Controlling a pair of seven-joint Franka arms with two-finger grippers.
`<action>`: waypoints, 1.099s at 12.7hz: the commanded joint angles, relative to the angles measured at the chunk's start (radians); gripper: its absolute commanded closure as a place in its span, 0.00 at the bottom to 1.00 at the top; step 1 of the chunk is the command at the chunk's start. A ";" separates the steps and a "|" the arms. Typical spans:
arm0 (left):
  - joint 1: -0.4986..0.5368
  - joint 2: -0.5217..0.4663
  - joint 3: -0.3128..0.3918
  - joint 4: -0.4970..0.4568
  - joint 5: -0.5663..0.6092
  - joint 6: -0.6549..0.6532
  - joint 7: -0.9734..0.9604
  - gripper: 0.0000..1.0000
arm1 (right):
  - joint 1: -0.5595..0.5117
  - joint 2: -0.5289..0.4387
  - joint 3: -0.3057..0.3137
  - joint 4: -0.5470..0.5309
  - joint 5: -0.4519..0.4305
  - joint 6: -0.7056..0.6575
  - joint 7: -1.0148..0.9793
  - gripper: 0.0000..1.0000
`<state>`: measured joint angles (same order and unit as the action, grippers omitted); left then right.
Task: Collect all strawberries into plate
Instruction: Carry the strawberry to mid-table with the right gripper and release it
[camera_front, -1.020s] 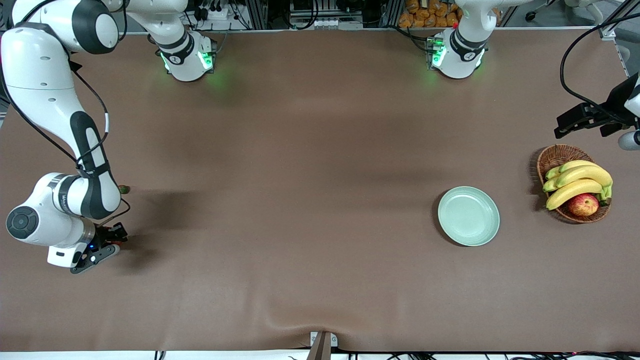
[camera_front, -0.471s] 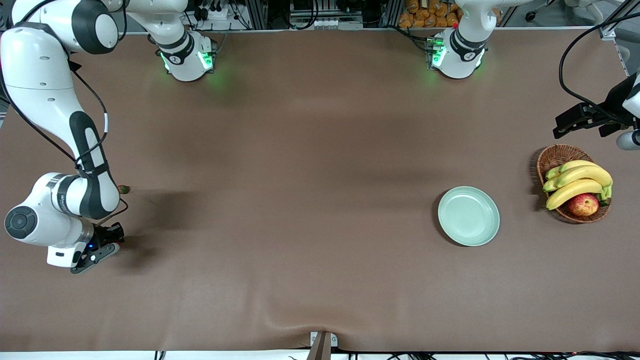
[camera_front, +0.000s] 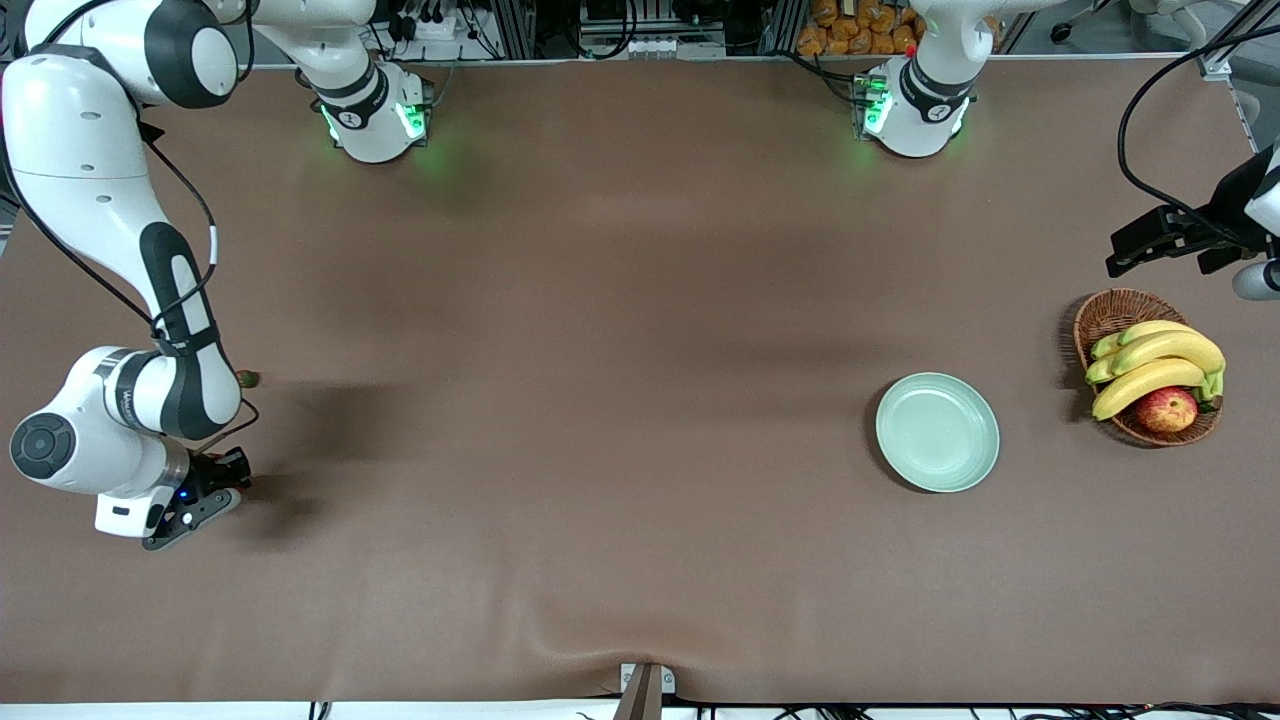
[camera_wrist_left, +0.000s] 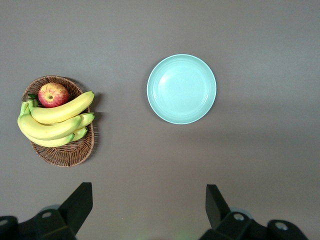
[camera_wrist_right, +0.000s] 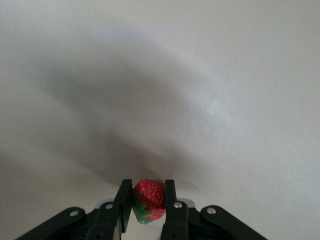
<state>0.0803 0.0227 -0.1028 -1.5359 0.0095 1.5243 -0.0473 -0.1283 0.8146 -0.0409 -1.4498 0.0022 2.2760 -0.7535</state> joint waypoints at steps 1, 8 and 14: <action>0.004 -0.010 -0.003 0.000 -0.016 0.002 0.000 0.00 | 0.086 -0.066 0.003 0.006 0.106 -0.044 0.100 1.00; 0.004 -0.007 -0.003 0.002 -0.016 0.004 -0.002 0.00 | 0.447 -0.143 0.003 -0.004 0.313 -0.216 0.656 1.00; 0.004 -0.009 -0.003 0.002 -0.017 0.004 0.000 0.00 | 0.659 -0.094 0.001 -0.007 0.378 -0.193 0.767 1.00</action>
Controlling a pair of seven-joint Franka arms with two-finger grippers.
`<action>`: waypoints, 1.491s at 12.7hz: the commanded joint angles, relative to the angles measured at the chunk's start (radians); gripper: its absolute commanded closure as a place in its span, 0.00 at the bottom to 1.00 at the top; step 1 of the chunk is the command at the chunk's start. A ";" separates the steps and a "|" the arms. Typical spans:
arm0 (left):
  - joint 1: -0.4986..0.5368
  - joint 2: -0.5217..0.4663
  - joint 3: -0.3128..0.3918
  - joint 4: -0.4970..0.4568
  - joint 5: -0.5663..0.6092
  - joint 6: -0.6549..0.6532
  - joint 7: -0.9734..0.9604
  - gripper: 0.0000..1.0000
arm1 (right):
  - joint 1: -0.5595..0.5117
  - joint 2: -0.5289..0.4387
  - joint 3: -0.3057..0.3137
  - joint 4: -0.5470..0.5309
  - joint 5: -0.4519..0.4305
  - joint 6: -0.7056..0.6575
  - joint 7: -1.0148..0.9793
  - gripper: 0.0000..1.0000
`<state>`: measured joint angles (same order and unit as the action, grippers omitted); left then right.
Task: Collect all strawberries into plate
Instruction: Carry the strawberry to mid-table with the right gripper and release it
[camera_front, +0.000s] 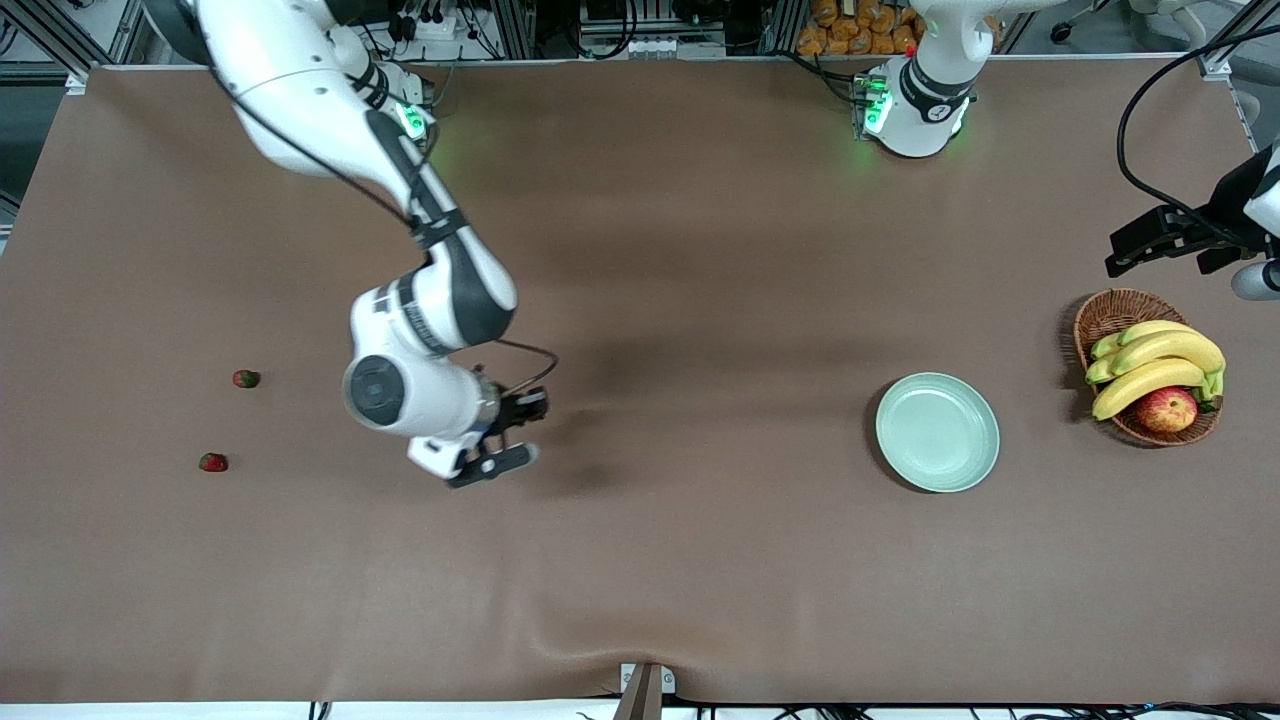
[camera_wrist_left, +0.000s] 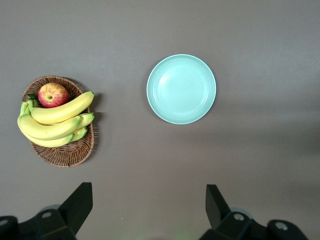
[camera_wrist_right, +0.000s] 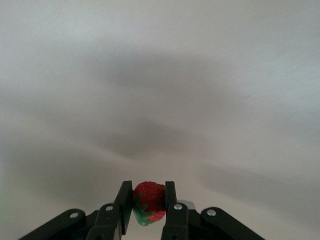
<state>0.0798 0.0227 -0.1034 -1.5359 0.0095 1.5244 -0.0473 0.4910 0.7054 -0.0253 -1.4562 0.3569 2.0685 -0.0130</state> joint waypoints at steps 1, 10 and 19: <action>0.005 -0.009 -0.002 0.002 -0.017 0.003 -0.002 0.00 | 0.062 0.028 -0.013 -0.001 0.023 0.045 0.027 1.00; 0.005 -0.012 -0.002 0.000 -0.016 -0.004 -0.002 0.00 | 0.123 0.105 -0.015 -0.001 0.129 0.131 0.033 0.30; 0.008 -0.012 -0.001 0.002 -0.016 -0.007 0.001 0.00 | -0.211 -0.078 -0.022 -0.001 0.103 -0.046 0.031 0.00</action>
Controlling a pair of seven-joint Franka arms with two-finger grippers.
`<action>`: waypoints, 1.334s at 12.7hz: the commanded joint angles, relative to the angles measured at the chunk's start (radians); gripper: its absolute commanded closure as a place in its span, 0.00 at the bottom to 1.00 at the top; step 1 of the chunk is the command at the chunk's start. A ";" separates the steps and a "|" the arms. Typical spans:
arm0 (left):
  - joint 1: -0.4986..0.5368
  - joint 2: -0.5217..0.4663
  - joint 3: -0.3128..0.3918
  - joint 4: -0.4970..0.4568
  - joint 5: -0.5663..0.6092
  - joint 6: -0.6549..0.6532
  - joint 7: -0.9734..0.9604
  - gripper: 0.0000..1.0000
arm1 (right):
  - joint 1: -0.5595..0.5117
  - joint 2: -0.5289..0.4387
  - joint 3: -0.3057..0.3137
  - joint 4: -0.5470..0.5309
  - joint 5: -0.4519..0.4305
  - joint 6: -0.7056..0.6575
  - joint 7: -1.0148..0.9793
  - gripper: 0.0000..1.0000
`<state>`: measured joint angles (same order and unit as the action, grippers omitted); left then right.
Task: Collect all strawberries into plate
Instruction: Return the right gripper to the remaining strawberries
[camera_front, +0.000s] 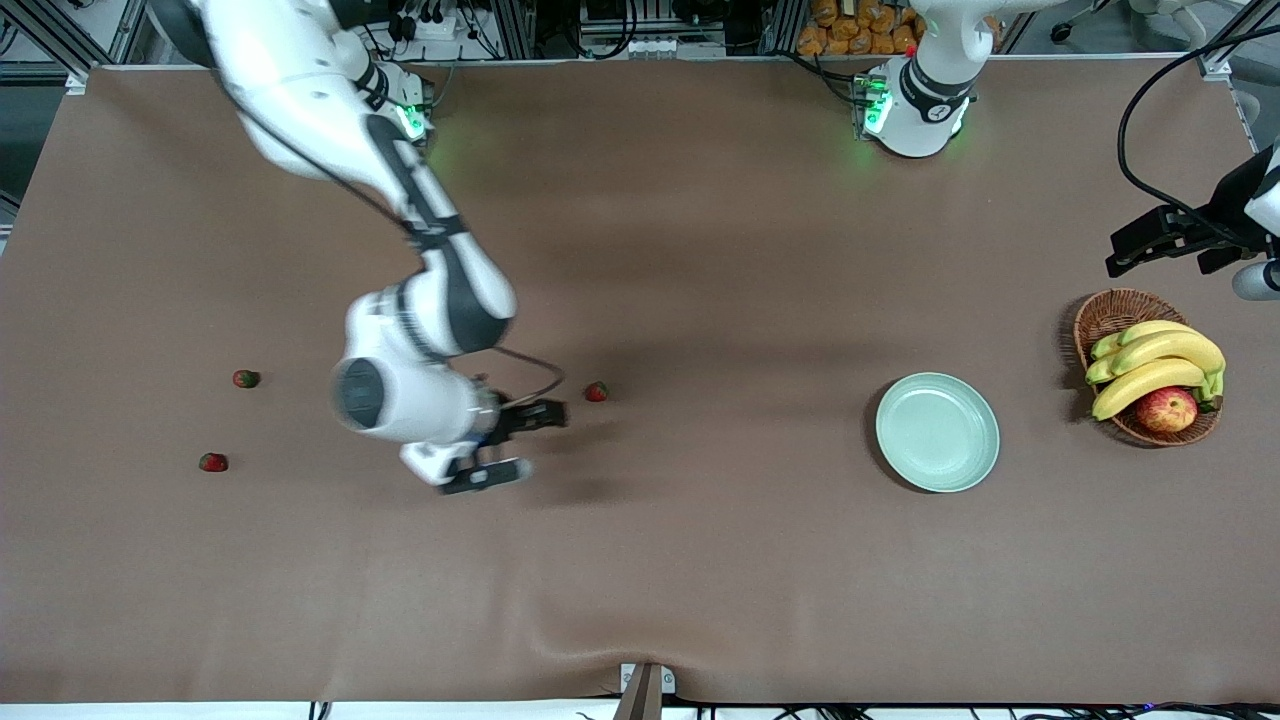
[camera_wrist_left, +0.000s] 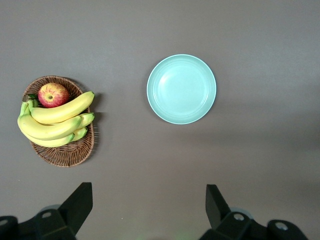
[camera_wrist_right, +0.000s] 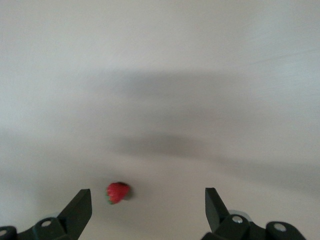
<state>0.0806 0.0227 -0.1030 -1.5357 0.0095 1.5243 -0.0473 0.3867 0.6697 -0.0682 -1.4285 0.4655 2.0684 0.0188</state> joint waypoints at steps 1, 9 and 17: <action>0.007 -0.012 -0.001 0.002 -0.016 -0.007 0.001 0.00 | -0.167 -0.051 0.021 -0.027 -0.043 -0.080 -0.002 0.00; -0.002 -0.012 -0.007 0.002 -0.016 -0.009 0.003 0.00 | -0.438 -0.012 0.022 -0.024 -0.419 0.037 -0.417 0.00; -0.117 0.155 -0.205 0.002 -0.010 0.167 -0.268 0.00 | -0.592 0.149 0.024 -0.024 -0.415 0.167 -0.835 0.00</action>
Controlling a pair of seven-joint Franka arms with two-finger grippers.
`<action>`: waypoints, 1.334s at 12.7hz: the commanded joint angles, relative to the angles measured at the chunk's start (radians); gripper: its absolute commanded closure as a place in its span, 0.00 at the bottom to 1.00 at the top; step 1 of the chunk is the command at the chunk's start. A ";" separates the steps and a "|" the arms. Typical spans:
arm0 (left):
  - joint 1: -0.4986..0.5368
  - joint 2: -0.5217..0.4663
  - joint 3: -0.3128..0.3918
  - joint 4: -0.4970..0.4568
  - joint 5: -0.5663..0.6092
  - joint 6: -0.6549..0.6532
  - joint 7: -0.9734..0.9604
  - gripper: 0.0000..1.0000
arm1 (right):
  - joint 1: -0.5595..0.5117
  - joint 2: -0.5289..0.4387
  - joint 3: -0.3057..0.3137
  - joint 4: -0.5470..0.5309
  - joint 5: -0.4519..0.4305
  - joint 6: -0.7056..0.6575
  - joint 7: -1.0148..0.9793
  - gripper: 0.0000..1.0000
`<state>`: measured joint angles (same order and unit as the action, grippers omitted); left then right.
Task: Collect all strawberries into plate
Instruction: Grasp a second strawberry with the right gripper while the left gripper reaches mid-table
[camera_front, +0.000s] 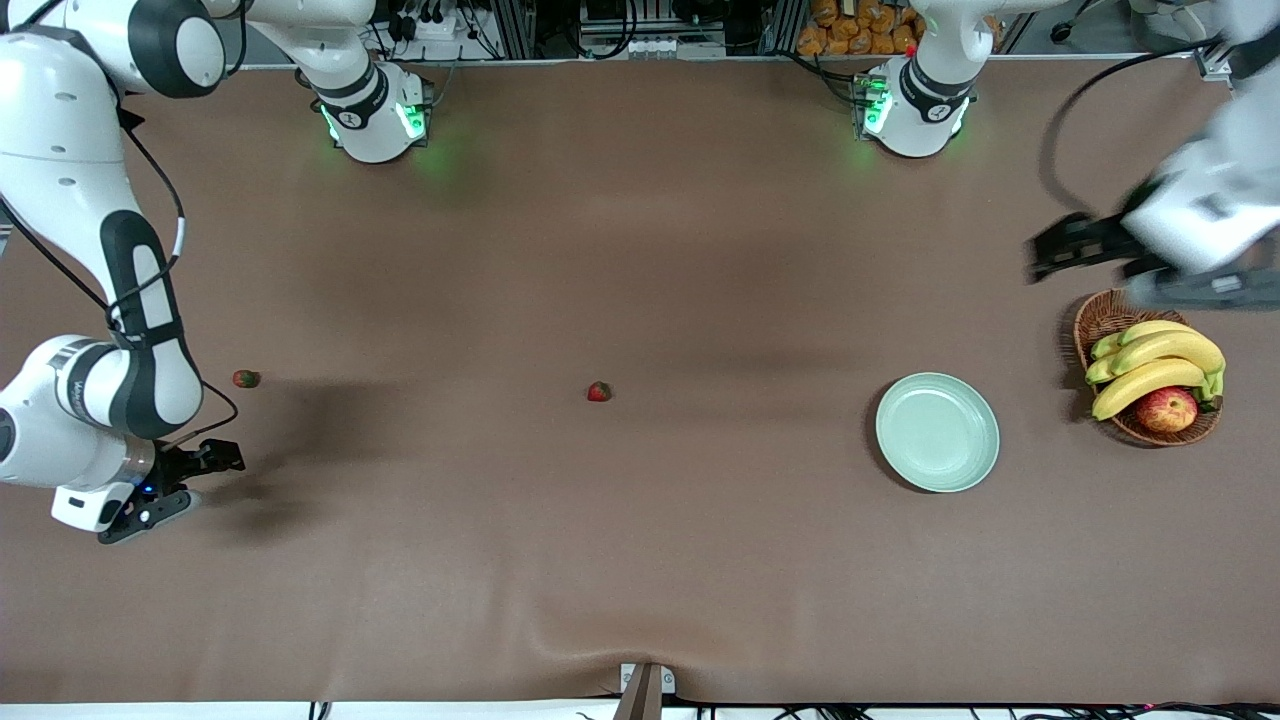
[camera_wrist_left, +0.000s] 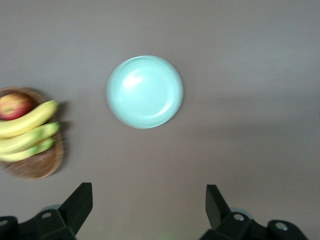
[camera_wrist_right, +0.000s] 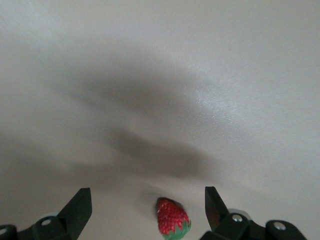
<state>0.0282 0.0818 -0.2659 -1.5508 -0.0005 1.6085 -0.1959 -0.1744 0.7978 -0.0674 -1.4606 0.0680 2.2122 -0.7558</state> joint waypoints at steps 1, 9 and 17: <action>-0.124 0.152 -0.051 0.017 0.002 0.140 -0.157 0.00 | -0.033 0.023 0.023 0.008 -0.017 0.036 -0.077 0.00; -0.576 0.682 -0.032 0.216 0.293 0.727 -0.149 0.00 | -0.062 0.027 0.021 0.003 -0.025 0.024 -0.161 0.17; -0.809 0.897 0.157 0.224 0.356 1.067 -0.148 0.00 | -0.066 0.029 0.021 0.005 -0.025 -0.058 -0.174 0.86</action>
<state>-0.7457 0.9301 -0.1456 -1.3702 0.3323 2.6423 -0.3468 -0.2214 0.8246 -0.0671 -1.4602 0.0595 2.1716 -0.9116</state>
